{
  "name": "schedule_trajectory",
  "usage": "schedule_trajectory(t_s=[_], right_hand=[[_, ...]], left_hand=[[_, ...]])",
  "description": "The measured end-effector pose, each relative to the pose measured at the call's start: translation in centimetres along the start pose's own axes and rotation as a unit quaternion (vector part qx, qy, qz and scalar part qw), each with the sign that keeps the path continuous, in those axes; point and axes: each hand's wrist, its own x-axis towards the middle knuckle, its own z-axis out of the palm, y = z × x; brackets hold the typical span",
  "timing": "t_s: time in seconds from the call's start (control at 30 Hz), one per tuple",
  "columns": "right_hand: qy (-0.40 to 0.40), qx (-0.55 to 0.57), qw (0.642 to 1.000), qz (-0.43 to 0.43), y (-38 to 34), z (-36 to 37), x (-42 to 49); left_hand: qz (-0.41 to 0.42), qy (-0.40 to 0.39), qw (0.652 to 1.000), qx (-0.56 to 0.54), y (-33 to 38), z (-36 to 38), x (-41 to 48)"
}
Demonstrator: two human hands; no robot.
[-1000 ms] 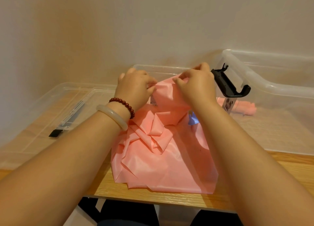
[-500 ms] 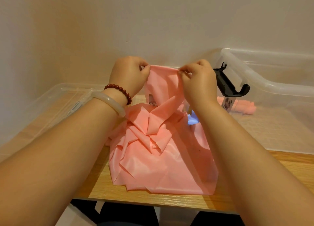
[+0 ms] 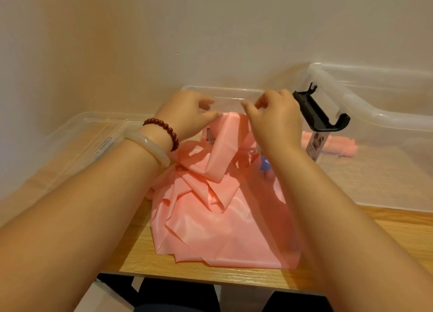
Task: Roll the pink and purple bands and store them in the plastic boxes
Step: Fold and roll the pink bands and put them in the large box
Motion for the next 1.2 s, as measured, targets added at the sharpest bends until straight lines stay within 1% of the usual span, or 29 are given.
schedule_trajectory(t_s=[0.07,0.17,0.3,0.4,0.5,0.6,0.67,0.77,0.87,0.97,1.07,1.2], right_hand=[[-0.006,-0.028,1.0,0.007,0.1,0.2,-1.3],[-0.018,-0.04,0.999,-0.018,0.2,0.3,-2.2],[0.0,0.036,0.999,-0.02,0.9,0.3,-1.9],[0.037,0.094,0.995,0.006,1.2,-0.2,-1.6],[0.036,0.128,0.989,0.057,0.7,-0.6,-1.0],[0.033,0.124,0.991,0.038,0.0,-0.7,-0.4],[0.033,0.109,0.993,0.022,-0.5,-1.0,0.1],[0.008,0.092,0.995,0.021,-0.9,-0.8,1.1],[-0.042,0.054,0.998,0.008,-0.5,-0.1,0.7],[-0.013,0.03,0.999,-0.013,0.5,0.4,-0.7],[-0.005,0.007,0.999,-0.033,1.4,0.7,-2.1],[0.02,0.034,0.997,-0.062,2.1,1.0,-2.0]], left_hand=[[0.004,0.015,1.0,-0.004,-0.1,0.6,-0.6],[0.001,0.046,0.999,-0.027,-0.2,1.0,-0.9],[0.013,0.058,0.997,-0.049,0.1,0.8,-1.2],[0.014,0.109,0.993,-0.052,-0.2,0.1,-1.1],[0.019,0.131,0.991,-0.021,-0.5,-0.8,-0.5],[0.056,0.148,0.987,0.039,-0.3,-1.3,0.4],[0.065,0.162,0.982,0.07,-0.1,-1.3,0.8],[0.041,0.144,0.988,0.04,-0.1,-0.5,1.3],[0.029,0.088,0.996,0.008,-0.2,0.4,0.7],[0.062,0.086,0.994,0.026,-0.5,0.9,-0.5],[0.076,0.079,0.993,0.051,-1.0,1.5,-1.3],[0.078,0.099,0.992,0.001,-1.2,1.5,-1.5]])
